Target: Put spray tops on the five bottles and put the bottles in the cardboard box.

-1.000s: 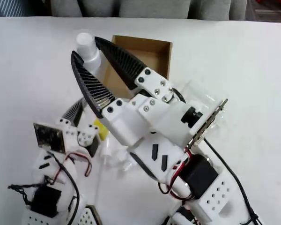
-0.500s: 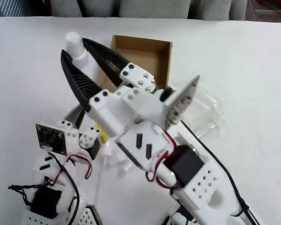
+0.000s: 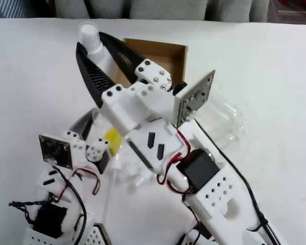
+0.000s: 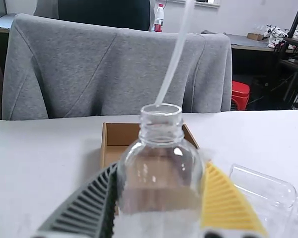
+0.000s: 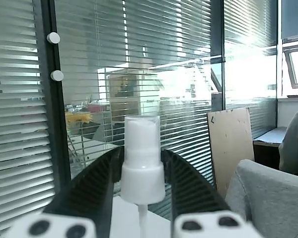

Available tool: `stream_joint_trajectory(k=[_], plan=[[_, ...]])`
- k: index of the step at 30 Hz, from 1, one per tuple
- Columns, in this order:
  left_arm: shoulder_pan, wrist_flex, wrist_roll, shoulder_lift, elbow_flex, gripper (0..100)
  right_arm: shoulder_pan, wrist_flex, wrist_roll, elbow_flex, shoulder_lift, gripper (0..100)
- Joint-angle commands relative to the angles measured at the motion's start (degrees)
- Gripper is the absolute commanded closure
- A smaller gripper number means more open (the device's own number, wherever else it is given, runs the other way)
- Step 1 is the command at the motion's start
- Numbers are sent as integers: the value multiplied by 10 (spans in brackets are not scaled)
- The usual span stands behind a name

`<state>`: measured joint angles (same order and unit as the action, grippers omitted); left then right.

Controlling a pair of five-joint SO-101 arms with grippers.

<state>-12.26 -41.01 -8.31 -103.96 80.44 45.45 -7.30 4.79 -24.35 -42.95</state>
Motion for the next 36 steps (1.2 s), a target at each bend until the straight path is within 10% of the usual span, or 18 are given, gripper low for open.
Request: stream_joint_trajectory(k=[1, 36], plan=[[-7, -1, 8, -9, -7, 943, -5, 12, 5, 10, -9, 983], [-7, 0, 56, -8, -3, 943, 15, -29, 2, 5, -33, 983]])
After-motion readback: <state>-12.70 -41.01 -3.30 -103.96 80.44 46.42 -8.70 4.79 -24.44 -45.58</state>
